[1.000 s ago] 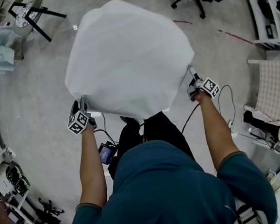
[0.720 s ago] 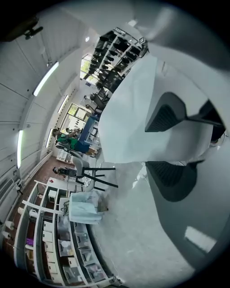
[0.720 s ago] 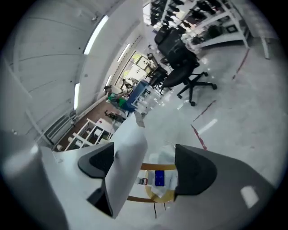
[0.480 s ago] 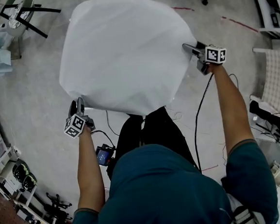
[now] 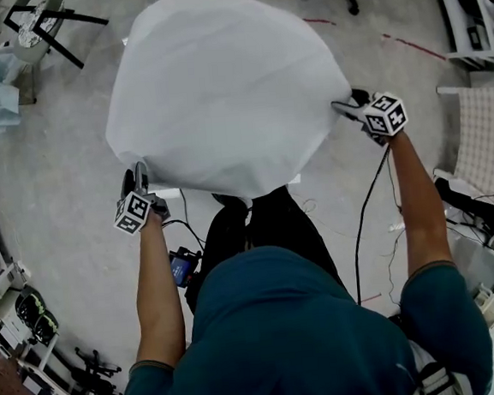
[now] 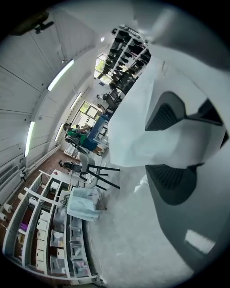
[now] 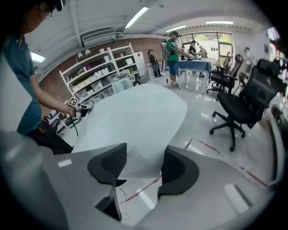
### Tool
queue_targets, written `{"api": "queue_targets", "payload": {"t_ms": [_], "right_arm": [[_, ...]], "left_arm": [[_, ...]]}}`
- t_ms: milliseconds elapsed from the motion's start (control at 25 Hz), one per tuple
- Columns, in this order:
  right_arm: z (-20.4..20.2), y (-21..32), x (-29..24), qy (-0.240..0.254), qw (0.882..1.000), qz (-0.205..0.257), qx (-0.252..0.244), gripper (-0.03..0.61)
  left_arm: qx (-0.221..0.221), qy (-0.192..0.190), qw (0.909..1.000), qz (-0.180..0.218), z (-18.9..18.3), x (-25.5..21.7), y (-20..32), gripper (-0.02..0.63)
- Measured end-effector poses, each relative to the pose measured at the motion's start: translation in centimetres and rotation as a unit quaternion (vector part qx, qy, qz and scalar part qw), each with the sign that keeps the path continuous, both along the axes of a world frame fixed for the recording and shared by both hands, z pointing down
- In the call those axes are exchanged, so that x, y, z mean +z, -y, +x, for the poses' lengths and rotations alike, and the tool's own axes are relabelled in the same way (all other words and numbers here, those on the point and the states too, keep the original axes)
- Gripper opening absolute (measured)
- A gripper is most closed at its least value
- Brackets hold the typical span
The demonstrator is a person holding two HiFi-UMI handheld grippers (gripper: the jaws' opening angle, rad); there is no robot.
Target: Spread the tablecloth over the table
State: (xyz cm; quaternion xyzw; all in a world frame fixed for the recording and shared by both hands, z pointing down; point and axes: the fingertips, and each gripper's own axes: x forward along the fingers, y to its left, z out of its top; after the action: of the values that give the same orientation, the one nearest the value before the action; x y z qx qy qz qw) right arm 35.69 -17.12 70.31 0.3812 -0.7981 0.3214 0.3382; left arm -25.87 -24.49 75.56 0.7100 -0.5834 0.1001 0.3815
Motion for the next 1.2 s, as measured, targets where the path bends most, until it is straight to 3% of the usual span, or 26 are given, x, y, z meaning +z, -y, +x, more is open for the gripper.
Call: {"api": "queue_targets", "payload": {"t_ms": [40, 120, 240, 320, 440, 560, 720, 800, 880, 960, 1000, 1080, 1200], "right_arm": [[-0.1, -0.1, -0.7, -0.015, 1.000, -0.003, 0.000, 0.217], [-0.2, -0.7, -1.5, -0.029, 0.996, -0.074, 0.037, 0.137], [-1.1, -2.4, -2.8, -0.029, 0.968, -0.229, 0.102, 0.076], [-1.5, -2.7, -3.2, -0.045, 0.959, -0.258, 0.107, 0.072], [0.0, -2.1, -1.2, -0.102, 0.964, -0.221, 0.111, 0.074], [2.8, -1.4, 2.6, -0.154, 0.958, -0.189, 0.152, 0.081], [4.6, -0.6, 6.8, -0.156, 0.952, -0.160, 0.210, 0.100], [5.8, -0.3, 7.2, -0.126, 0.942, -0.128, 0.284, 0.104], [7.5, -0.6, 5.9, -0.125, 0.921, -0.078, 0.361, 0.103], [7.9, -1.2, 3.3, -0.176, 0.907, -0.012, 0.383, 0.103], [7.1, -1.4, 2.1, -0.200, 0.907, 0.021, 0.371, 0.103], [2.6, -1.0, 0.6, -0.213, 0.921, 0.074, 0.318, 0.102], [-7.8, -0.4, 1.1, -0.175, 0.958, 0.105, 0.200, 0.101]], "left_arm": [[-0.001, -0.002, 1.0000, 0.003, 0.2, -0.1, -0.1, 0.221], [-0.001, -0.002, 1.0000, 0.007, 0.5, -0.4, -0.3, 0.221], [-0.001, 0.004, 0.9999, 0.009, 0.1, -0.9, -0.3, 0.219], [0.001, 0.007, 0.9999, 0.009, 0.1, -1.0, -0.5, 0.219], [0.007, 0.008, 0.9999, 0.006, 0.5, -0.9, -1.1, 0.219], [0.019, 0.012, 0.9997, -0.006, 1.0, -0.1, -1.3, 0.216], [0.034, 0.007, 0.9992, -0.019, 1.5, 0.8, -0.5, 0.209], [0.041, 0.010, 0.9989, -0.023, 1.7, 0.8, -0.2, 0.209], [0.040, 0.029, 0.9986, -0.018, 1.2, 0.5, -0.3, 0.205], [0.037, 0.056, 0.9978, -0.002, 0.4, -0.3, -0.5, 0.162], [0.040, 0.071, 0.9966, 0.009, 0.2, -1.0, -0.6, 0.142], [0.056, 0.092, 0.9938, 0.028, 0.4, -2.1, -0.3, 0.127], [0.101, 0.080, 0.9911, 0.034, 2.6, -2.1, -0.1, 0.118]]}}
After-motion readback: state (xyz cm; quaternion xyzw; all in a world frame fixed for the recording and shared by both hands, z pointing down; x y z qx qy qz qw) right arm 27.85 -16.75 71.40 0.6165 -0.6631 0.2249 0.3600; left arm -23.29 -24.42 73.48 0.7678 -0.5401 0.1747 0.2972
